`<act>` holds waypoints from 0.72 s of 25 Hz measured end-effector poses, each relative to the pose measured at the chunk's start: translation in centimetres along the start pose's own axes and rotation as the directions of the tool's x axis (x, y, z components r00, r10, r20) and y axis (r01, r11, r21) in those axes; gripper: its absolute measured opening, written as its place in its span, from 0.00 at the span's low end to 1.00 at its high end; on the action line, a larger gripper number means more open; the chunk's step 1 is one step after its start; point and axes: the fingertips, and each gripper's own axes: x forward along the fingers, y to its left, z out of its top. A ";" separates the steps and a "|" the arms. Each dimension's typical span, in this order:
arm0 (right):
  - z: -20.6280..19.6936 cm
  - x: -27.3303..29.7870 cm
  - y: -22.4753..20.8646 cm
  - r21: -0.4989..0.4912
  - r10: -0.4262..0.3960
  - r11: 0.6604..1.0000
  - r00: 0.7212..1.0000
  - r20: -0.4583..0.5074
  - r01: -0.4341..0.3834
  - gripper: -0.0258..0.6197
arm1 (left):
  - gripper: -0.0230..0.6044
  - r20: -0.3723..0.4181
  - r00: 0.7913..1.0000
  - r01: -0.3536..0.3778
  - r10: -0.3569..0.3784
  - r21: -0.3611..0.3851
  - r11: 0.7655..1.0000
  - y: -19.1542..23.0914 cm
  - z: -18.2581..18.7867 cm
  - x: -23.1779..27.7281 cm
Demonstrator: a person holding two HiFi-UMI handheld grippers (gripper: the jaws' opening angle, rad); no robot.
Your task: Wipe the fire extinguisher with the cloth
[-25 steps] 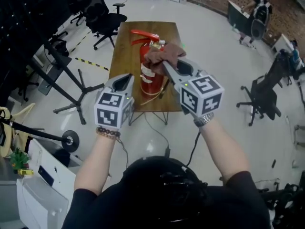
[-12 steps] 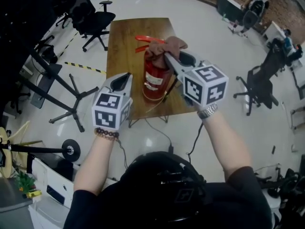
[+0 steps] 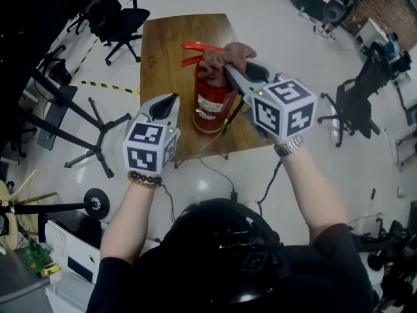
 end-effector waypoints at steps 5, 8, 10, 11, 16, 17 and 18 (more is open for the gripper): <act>-1.1 0.1 0.1 0.017 0.028 0.999 0.999 -0.023 -0.027 0.17 | 0.04 -0.007 1.000 0.006 -0.006 0.007 1.000 -0.3 0.1 0.5; -1.9 0.1 0.3 0.030 0.037 0.999 0.999 -0.040 -0.036 0.17 | 0.04 -0.011 1.000 0.012 -0.012 0.010 1.000 -0.7 0.1 0.7; -2.4 0.0 0.3 0.036 0.038 0.999 0.998 -0.047 -0.037 0.16 | 0.04 -0.012 1.000 0.012 -0.012 0.017 1.000 -0.8 0.2 0.8; -2.5 0.0 0.3 0.038 0.037 0.999 0.998 -0.047 -0.036 0.16 | 0.04 -0.011 1.000 0.012 -0.012 0.022 1.000 -0.8 0.3 0.8; -2.9 -0.1 0.4 0.039 0.035 0.999 0.998 -0.048 -0.033 0.16 | 0.04 0.068 0.997 0.018 -0.025 0.101 0.995 -0.7 4.1 0.0; -3.0 -0.1 0.4 0.039 0.035 0.999 0.998 -0.050 -0.033 0.16 | 0.04 0.092 0.995 0.021 -0.033 0.131 0.991 -0.6 5.5 -0.2; -3.1 -0.2 0.4 0.040 0.035 0.999 0.998 -0.051 -0.033 0.16 | 0.04 0.112 0.993 0.026 -0.045 0.163 0.986 -0.7 6.8 -0.4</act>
